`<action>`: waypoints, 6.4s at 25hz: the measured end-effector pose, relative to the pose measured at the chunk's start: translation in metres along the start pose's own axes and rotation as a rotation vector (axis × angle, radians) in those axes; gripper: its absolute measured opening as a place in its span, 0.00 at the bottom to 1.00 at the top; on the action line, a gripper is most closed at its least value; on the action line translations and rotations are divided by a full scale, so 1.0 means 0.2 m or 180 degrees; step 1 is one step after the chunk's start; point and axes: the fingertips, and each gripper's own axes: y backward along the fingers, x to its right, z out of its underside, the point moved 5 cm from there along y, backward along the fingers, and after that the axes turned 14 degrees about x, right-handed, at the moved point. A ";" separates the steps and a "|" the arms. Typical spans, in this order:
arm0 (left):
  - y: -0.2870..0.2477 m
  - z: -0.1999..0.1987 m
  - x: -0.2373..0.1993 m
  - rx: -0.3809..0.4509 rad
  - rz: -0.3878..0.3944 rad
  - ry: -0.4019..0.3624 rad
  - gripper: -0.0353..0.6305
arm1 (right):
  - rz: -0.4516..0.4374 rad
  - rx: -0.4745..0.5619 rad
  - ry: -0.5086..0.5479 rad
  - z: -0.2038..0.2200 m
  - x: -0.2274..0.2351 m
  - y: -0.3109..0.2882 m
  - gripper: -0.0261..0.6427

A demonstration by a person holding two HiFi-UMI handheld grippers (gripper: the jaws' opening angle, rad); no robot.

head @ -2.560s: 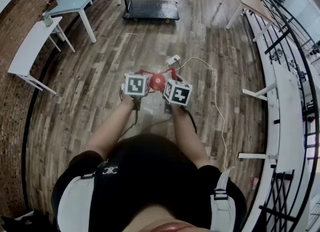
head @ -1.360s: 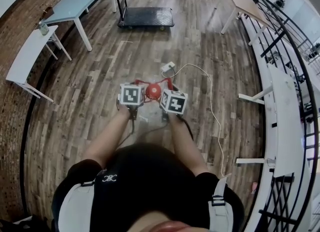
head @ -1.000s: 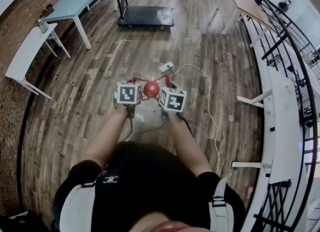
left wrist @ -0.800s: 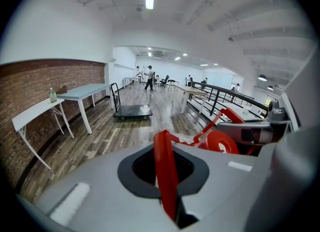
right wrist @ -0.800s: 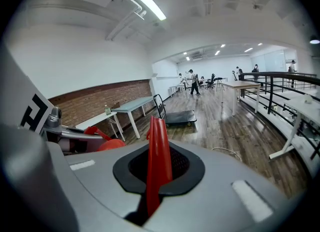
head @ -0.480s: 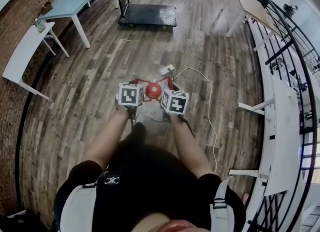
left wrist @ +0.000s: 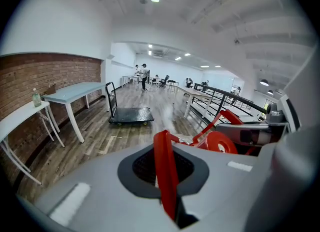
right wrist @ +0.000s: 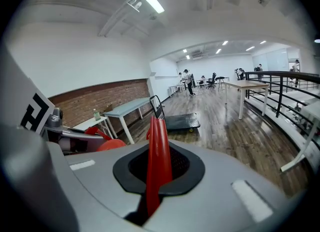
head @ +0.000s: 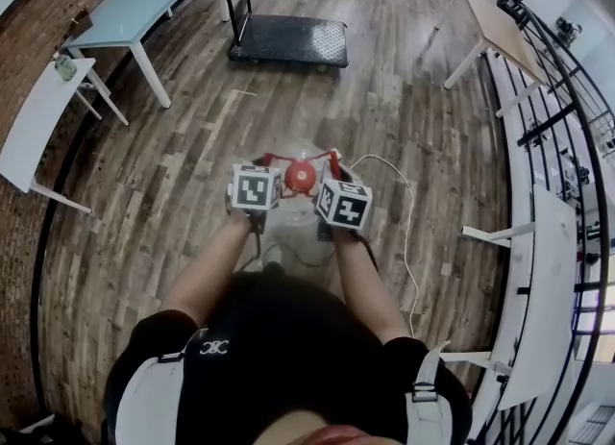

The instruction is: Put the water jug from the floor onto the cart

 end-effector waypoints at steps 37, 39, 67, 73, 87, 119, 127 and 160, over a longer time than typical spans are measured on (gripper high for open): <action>-2.00 -0.91 -0.79 -0.0055 -0.0212 0.0090 0.05 | -0.0390 -0.0159 0.0051 -0.67 0.39 -2.29 0.06; -2.13 -0.97 -0.82 -0.0046 -0.0238 0.0122 0.05 | -0.0438 -0.0162 0.0067 -0.72 0.43 -2.43 0.06; -3.75 -1.44 -1.28 -0.0343 0.0071 0.0184 0.05 | -0.0194 -0.0471 0.0050 -1.02 0.90 -4.02 0.06; -4.13 -1.58 -1.43 -0.0432 0.0164 0.0185 0.05 | -0.0133 -0.0620 0.0054 -1.09 0.96 -4.40 0.06; -4.67 -1.75 -1.63 -0.0432 0.0273 -0.0096 0.05 | -0.0077 -0.0696 -0.0138 -1.13 1.08 -4.94 0.06; -5.98 -1.47 -1.33 -0.0741 0.0216 -0.0037 0.05 | 0.0150 -0.1242 -0.0095 -0.87 2.05 -5.81 0.06; -6.18 -1.46 -1.21 -0.0733 0.0254 -0.0073 0.05 | 0.0251 -0.1215 -0.0153 -0.85 2.25 -5.91 0.06; -6.04 -1.56 -1.18 -0.0663 0.0137 -0.0098 0.07 | 0.0908 -0.0721 -0.0281 -0.97 2.41 -5.72 0.14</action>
